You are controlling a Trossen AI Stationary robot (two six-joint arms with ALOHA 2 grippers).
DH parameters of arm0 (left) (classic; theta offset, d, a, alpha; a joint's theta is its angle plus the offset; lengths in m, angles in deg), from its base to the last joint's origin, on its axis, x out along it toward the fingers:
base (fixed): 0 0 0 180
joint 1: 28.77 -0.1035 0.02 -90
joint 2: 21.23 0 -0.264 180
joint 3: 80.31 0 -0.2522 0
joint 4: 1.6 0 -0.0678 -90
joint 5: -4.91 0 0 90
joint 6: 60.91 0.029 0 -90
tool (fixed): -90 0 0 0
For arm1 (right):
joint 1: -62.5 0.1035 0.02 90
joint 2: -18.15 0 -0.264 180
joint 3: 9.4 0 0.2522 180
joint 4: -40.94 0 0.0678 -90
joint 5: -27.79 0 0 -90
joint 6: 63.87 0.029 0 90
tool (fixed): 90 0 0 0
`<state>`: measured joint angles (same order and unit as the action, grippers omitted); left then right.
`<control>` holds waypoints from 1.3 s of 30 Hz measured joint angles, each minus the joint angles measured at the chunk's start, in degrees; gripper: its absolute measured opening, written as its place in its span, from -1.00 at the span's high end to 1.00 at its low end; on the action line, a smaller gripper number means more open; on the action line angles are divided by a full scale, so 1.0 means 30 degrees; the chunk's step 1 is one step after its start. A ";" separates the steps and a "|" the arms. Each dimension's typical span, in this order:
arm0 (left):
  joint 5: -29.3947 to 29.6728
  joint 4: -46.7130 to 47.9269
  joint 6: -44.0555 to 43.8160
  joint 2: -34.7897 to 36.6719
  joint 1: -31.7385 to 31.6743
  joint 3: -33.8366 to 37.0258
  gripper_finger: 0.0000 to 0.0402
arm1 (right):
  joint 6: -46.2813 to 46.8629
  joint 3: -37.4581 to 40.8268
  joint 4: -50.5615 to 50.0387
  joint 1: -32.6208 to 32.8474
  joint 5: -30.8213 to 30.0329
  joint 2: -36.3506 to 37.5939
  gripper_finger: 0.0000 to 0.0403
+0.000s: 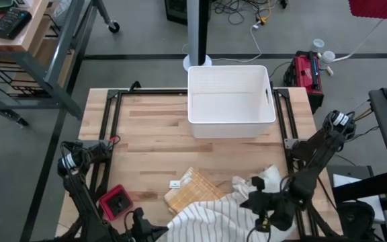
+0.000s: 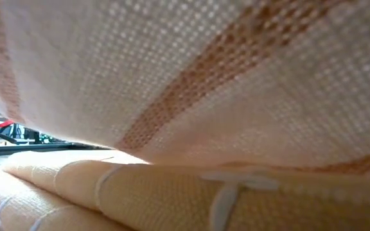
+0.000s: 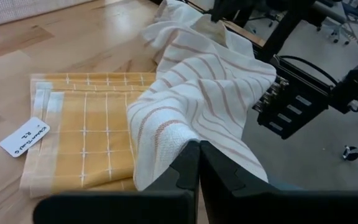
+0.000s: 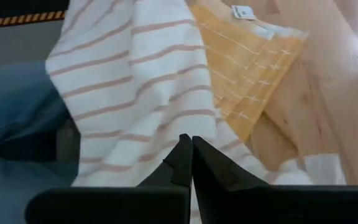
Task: Fold towel
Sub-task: Fold the brown patterned towel
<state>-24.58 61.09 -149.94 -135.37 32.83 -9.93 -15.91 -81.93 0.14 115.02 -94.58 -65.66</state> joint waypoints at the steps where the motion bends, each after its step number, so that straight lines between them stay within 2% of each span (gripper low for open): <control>1: -0.0005 -0.0007 -0.0019 0.0000 0.0065 0.0000 1.00 | 0.0297 -0.0205 -0.0681 0.0120 -0.0392 0.0029 0.99; 4: -0.0075 -0.0015 -0.0167 0.0000 0.0130 0.0000 1.00 | 0.1951 -0.0597 -0.3651 0.0325 -0.1355 0.0039 0.99; 9: -0.0856 -0.0099 -0.0350 -0.0015 0.0116 0.0000 1.00 | 0.5262 -0.0059 -0.7155 0.0151 -0.1108 0.0038 0.83; 12: -0.0867 -0.0087 -0.0350 -0.0125 0.0116 0.0000 1.00 | 0.6709 0.0673 -0.7500 -0.0212 -0.0868 0.0038 0.63; 15: -0.0882 0.0000 -0.0350 -0.0153 0.0076 0.0000 1.00 | 0.6981 0.1116 -0.7445 -0.0992 0.0606 0.0038 0.40; 19: -0.0882 0.0000 -0.0350 -0.0153 0.0072 0.0000 1.00 | 0.6211 0.1596 -0.7109 -0.2045 0.1851 0.0038 0.14; 22: -0.0865 -0.0006 -0.0258 -0.0153 0.0065 0.0000 1.00 | 0.5041 0.1765 -0.6315 -0.2543 0.2432 0.0038 0.03; 29: -0.0867 -0.0004 -0.0219 -0.0153 0.0043 0.0175 1.00 | 0.2164 0.1793 -0.2684 -0.3376 0.4484 0.0045 0.04; 36: -0.0860 -0.0020 -0.0268 -0.0153 0.0043 0.0211 1.00 | 0.1997 0.1808 -0.2559 -0.3522 0.5332 0.0045 0.14; 39: -0.0860 -0.0015 -0.0268 -0.0153 0.0043 0.0211 1.00 | 0.1995 0.1899 -0.2508 -0.3528 0.5319 -0.0025 0.24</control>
<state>-27.16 61.04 -150.75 -135.83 32.96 -9.29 -9.93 -76.23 -7.38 104.44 -78.62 -65.74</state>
